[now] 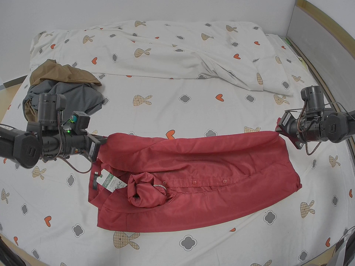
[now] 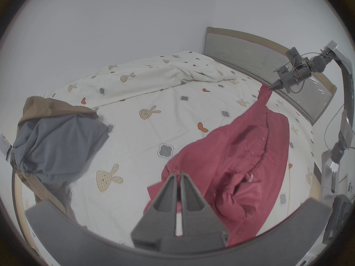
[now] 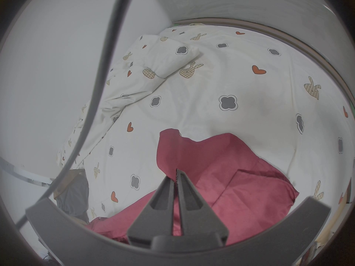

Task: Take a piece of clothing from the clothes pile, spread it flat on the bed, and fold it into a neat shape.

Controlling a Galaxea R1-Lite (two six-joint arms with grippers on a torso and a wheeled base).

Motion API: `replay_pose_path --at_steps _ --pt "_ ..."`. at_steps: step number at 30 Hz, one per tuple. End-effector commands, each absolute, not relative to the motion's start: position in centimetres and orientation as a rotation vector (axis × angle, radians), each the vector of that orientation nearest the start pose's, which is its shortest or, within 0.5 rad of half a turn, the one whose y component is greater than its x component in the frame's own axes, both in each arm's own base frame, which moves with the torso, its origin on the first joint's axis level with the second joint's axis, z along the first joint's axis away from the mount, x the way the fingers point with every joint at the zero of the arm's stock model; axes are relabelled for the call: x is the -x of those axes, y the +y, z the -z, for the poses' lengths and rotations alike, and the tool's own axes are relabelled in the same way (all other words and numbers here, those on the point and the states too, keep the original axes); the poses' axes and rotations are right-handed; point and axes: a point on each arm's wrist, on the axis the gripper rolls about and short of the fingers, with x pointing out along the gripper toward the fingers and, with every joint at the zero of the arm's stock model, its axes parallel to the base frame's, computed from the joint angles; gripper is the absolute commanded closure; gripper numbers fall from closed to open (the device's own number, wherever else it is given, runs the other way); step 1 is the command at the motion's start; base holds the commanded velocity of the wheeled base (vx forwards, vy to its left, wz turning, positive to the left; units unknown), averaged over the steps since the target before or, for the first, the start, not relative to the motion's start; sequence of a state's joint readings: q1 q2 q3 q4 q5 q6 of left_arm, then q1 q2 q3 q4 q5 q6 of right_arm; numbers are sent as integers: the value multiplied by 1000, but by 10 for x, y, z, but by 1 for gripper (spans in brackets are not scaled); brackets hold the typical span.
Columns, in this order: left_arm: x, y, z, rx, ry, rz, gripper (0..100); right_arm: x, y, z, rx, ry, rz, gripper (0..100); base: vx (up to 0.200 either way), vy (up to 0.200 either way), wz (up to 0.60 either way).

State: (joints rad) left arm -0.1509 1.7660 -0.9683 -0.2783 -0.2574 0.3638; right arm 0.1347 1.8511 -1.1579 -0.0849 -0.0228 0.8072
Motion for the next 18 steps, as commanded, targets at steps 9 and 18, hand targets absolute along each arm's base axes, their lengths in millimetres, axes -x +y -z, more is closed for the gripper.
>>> replay_pose_path --at_steps 9,18 --pt "-259 -47 -146 -317 511 512 100 -317 40 -145 -705 735 189 100 0 0 0" --pt "-245 -54 -117 -312 623 577 100 -315 44 -127 -674 746 171 100 0 0 0"
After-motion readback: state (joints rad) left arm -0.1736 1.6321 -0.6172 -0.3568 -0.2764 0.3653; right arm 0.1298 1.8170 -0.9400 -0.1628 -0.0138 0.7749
